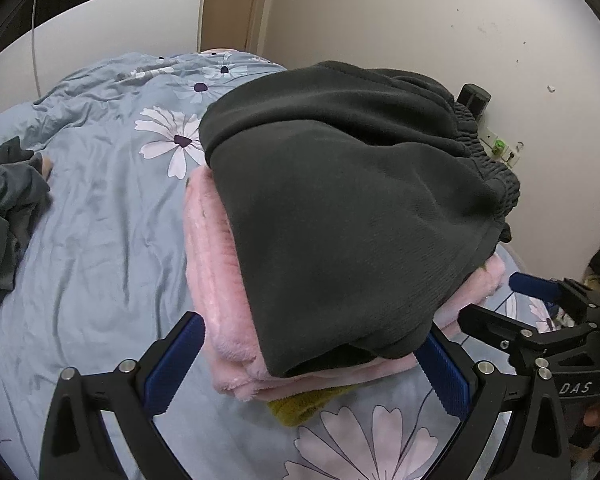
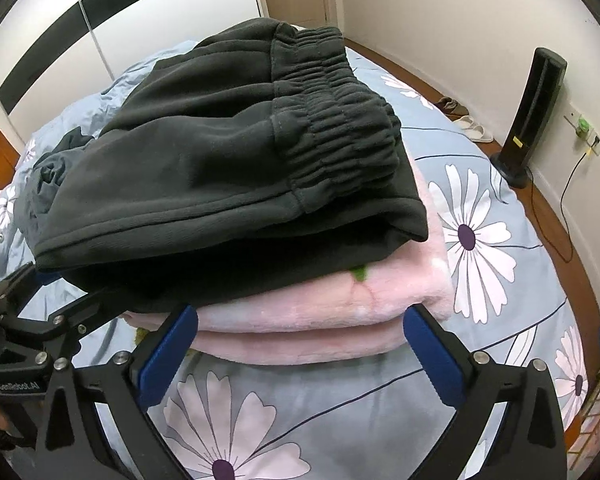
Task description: Fold clothes
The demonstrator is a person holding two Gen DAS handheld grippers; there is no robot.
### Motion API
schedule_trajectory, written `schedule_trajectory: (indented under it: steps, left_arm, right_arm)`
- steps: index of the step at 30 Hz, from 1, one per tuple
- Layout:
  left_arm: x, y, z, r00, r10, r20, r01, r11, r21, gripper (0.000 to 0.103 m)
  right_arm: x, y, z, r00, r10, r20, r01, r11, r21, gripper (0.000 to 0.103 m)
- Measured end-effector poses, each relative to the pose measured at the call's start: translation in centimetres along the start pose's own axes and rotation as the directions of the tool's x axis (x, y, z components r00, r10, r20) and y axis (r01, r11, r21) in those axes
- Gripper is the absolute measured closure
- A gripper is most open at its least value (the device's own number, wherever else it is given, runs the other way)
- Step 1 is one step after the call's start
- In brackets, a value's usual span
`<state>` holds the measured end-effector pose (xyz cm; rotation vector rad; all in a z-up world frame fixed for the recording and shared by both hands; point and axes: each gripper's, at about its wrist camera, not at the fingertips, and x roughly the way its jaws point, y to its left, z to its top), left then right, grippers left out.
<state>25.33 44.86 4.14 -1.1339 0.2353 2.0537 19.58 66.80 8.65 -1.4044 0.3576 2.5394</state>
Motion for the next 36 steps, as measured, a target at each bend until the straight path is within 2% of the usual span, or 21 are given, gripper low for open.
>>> schedule_trajectory:
  steps: [5,11,16,27,36]
  left_arm:
    - [0.2,0.0,-0.2,1.0,0.007,0.012,-0.008,1.0,0.018,0.0]
    - [0.8,0.0,-0.6,1.0,0.004,0.025,-0.004,1.0,-0.005,0.0]
    - [1.0,-0.1,-0.6,0.998,0.057,0.028,-0.057,0.998,0.013,0.0]
    - [1.7,0.6,-0.7,0.999,0.047,0.011,-0.047,0.999,-0.014,0.0]
    - [1.3,0.1,-1.1,0.998,0.053,0.032,-0.053,0.999,-0.002,0.0]
  right_arm:
    - [-0.3,0.1,-0.4,1.0,-0.013,0.009,0.013,1.0,-0.013,0.0]
    - [-0.3,0.3,-0.5,0.999,-0.039,0.014,0.04,0.999,-0.034,0.0]
    - [-0.2,0.5,-0.5,0.999,-0.044,0.016,0.044,0.998,-0.047,0.0]
    - [0.2,0.8,-0.8,0.999,-0.039,0.008,0.039,0.998,-0.046,0.0]
    - [0.1,0.8,-0.8,0.999,-0.036,0.003,0.036,0.999,-0.036,0.0]
